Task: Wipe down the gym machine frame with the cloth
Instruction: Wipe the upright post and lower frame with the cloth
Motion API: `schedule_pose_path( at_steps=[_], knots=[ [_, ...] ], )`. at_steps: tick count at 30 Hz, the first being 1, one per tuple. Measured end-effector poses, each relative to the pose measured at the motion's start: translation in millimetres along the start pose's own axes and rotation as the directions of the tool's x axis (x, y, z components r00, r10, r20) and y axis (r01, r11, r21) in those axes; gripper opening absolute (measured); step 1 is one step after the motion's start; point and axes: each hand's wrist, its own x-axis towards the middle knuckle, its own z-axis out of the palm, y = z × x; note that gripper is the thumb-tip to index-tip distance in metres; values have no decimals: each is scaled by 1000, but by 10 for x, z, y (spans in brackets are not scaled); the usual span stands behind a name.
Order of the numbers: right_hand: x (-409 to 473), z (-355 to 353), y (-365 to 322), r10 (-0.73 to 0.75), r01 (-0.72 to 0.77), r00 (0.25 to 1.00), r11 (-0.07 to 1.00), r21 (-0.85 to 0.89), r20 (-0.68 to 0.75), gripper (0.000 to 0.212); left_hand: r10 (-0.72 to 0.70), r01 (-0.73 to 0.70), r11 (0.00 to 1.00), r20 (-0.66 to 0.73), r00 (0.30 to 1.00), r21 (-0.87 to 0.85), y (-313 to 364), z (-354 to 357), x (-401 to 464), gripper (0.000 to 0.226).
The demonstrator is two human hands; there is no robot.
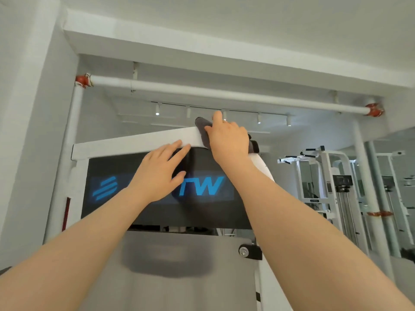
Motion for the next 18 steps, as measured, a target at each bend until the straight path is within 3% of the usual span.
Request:
schedule_pose_path(
  at_steps=[5, 10, 15, 18],
  knots=[
    [-472, 17, 123, 50, -42, 998, 983, -177, 44, 60, -44, 43, 999, -17, 999, -33, -337, 60, 34, 73],
    [-153, 111, -142, 156, -148, 988, 967, -208, 22, 51, -54, 51, 997, -33, 998, -65, -519, 111, 103, 84],
    [446, 408, -926, -55, 76, 985, 989, -126, 161, 44, -96, 94, 964, 3, 995, -247, -878, 54, 335, 109],
    [537, 558, -1269, -176, 192, 963, 980, -60, 203, 42, -206, 198, 924, 10, 978, -326, -1093, 11, 368, 117]
  ],
)
